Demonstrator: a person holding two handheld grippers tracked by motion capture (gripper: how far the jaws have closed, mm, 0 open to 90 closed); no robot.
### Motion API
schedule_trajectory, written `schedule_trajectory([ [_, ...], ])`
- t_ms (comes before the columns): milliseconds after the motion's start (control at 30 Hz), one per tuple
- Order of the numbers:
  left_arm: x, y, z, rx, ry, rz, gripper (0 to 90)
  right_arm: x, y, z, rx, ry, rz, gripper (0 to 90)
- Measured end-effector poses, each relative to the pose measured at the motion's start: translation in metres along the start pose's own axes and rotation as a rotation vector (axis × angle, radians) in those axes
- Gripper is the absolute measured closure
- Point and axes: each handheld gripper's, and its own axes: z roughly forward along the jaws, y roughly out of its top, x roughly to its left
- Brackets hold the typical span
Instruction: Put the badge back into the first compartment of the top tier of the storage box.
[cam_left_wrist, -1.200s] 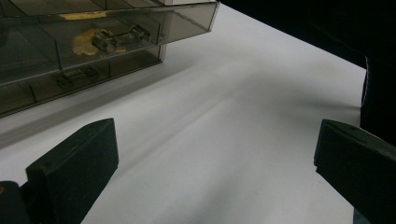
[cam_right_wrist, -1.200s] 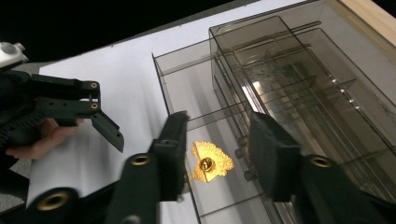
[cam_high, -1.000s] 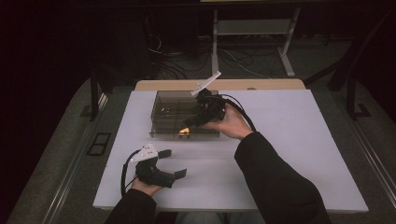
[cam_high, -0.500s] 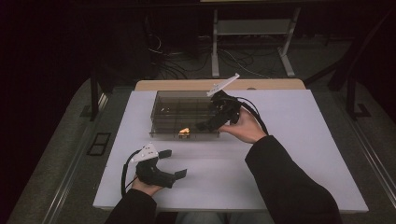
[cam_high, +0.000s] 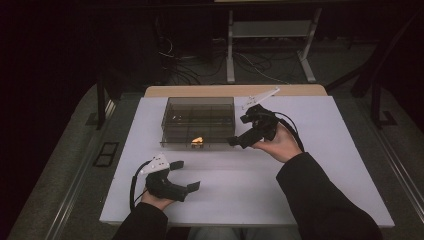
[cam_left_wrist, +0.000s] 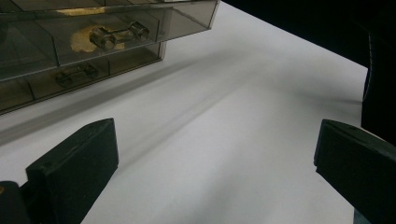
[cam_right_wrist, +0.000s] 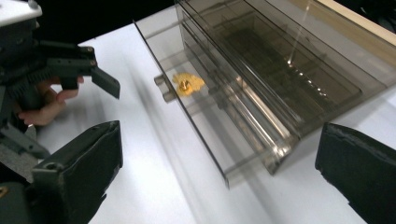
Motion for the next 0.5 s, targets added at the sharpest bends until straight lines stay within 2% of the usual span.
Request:
schedule_trajectory([
  [200, -0.001, 0.000, 0.000, 0.002, 0.000, -0.002, 0.0, 0.001, -0.021, -0.014, -0.013, -0.027, 0.010, 0.1],
  [500, 0.000, 0.000, 0.000, 0.000, 0.004, -0.003, 0.0, 0.002, -0.046, -0.032, -0.037, -0.041, 0.035, 0.1],
])
